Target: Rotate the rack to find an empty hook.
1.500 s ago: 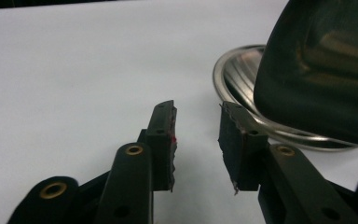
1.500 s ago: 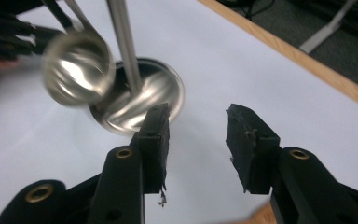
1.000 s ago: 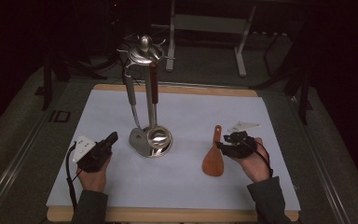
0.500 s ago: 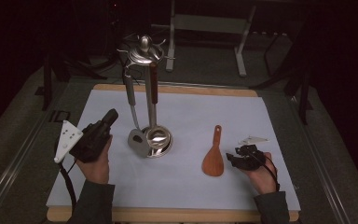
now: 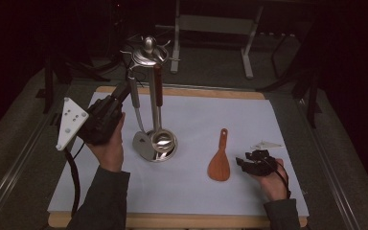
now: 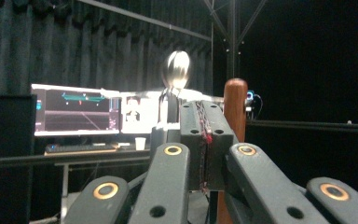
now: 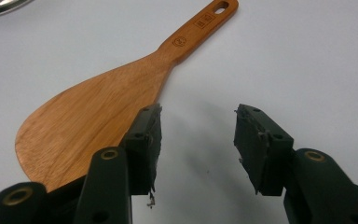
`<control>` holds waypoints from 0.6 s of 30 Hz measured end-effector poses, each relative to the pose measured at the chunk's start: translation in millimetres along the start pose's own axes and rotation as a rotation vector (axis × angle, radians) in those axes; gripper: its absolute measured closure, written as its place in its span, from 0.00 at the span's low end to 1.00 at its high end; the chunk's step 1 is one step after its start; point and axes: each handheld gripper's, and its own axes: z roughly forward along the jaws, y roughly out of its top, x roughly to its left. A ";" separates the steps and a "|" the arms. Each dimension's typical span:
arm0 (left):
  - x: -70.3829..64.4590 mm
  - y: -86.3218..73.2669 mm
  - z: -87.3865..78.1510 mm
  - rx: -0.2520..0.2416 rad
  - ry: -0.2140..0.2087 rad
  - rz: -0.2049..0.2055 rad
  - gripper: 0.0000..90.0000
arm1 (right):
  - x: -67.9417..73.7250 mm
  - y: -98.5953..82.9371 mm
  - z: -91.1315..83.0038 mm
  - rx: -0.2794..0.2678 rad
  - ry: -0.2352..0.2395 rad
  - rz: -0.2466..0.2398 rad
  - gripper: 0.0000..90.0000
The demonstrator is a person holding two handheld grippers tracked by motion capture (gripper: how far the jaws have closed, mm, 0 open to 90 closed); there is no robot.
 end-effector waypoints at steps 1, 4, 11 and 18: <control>0.0 0.0 0.0 0.000 0.000 0.000 0.99 | -0.3 0.0 -0.4 -0.004 0.000 0.002 0.57; 0.6 4.6 10.3 -0.006 0.010 0.007 0.99 | -1.6 -0.5 -2.1 -0.010 0.003 0.006 0.57; 3.5 8.1 19.8 0.004 0.020 0.016 0.99 | -3.8 -2.1 -2.1 -0.010 0.005 0.016 0.57; 6.3 10.3 23.0 0.022 0.020 0.046 0.99 | -2.3 -3.2 1.3 -0.001 0.010 0.015 0.57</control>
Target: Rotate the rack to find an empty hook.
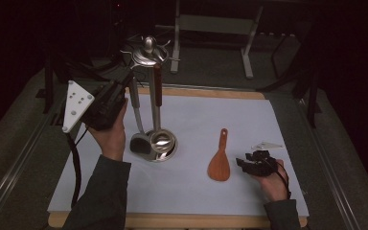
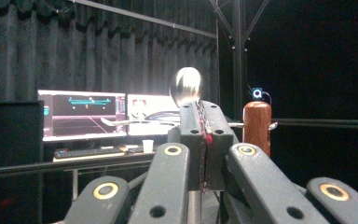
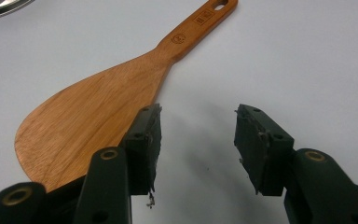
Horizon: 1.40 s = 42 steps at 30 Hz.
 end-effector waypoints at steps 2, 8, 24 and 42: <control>-0.8 -0.3 0.1 0.006 0.008 0.015 0.99 | 0.3 0.0 0.1 0.000 0.002 -0.001 0.57; 0.8 -0.8 0.7 0.005 0.020 0.030 1.00 | -0.3 -0.7 -0.1 -0.001 0.002 0.003 0.56; 16.6 -0.3 5.5 0.020 0.065 0.021 1.00 | -2.9 -2.2 -1.4 -0.005 0.004 0.013 0.57; 34.2 -0.4 20.6 0.051 0.111 -0.002 1.00 | -5.1 -2.7 -2.7 -0.010 0.004 0.022 0.56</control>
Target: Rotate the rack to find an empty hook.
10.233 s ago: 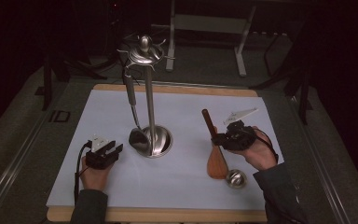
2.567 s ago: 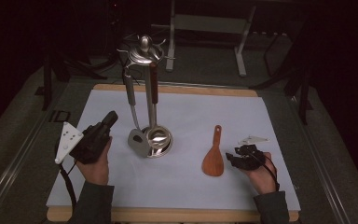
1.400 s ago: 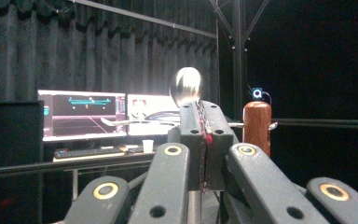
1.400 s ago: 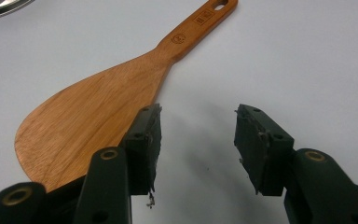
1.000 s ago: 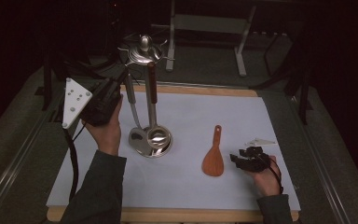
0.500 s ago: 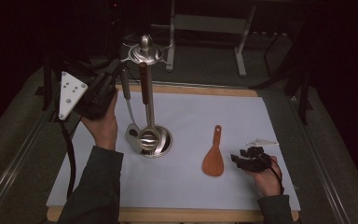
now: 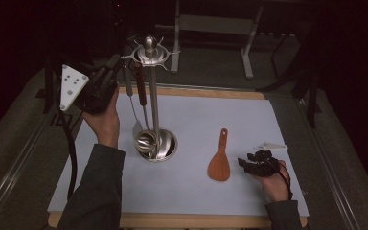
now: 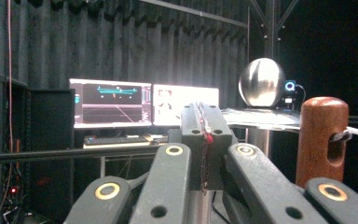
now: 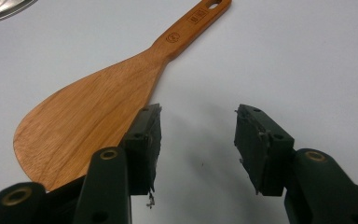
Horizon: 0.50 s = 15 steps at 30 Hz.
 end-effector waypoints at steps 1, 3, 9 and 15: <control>0.7 0.2 1.2 0.002 0.001 0.001 1.00 | -0.1 0.0 -0.1 0.000 -0.001 0.002 0.56; 1.8 0.5 3.2 0.007 0.007 0.003 1.00 | -0.2 -0.1 -0.3 0.000 0.000 0.001 0.56; 3.8 1.4 7.7 0.019 0.018 0.006 1.00 | -0.4 -0.1 -0.3 0.000 0.000 0.001 0.56; 4.3 1.7 10.0 0.023 0.026 0.011 1.00 | -1.2 -0.3 -0.5 -0.001 0.000 0.001 0.56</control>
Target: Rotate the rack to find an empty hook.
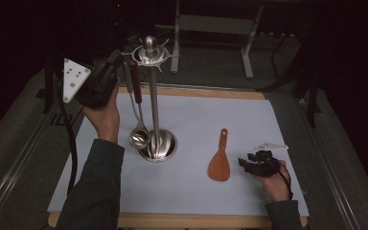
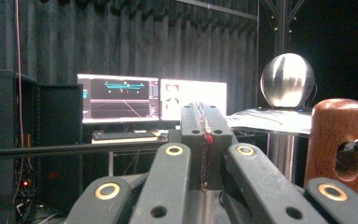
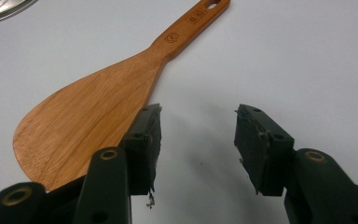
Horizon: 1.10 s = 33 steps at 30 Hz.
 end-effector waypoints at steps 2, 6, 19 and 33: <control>-0.2 0.1 -0.5 0.001 0.001 0.004 1.00 | -0.1 0.0 0.0 0.000 0.000 0.000 0.57; 0.0 0.4 -0.5 0.003 0.000 0.006 1.00 | -0.2 -0.2 0.0 0.001 0.001 0.001 0.57; 2.2 2.3 5.2 0.019 0.006 0.009 1.00 | -0.4 -0.9 1.3 0.006 0.003 0.007 0.57; 7.0 1.3 -4.1 0.066 -0.026 0.044 0.99 | -2.6 -2.3 0.7 0.007 0.002 0.014 0.56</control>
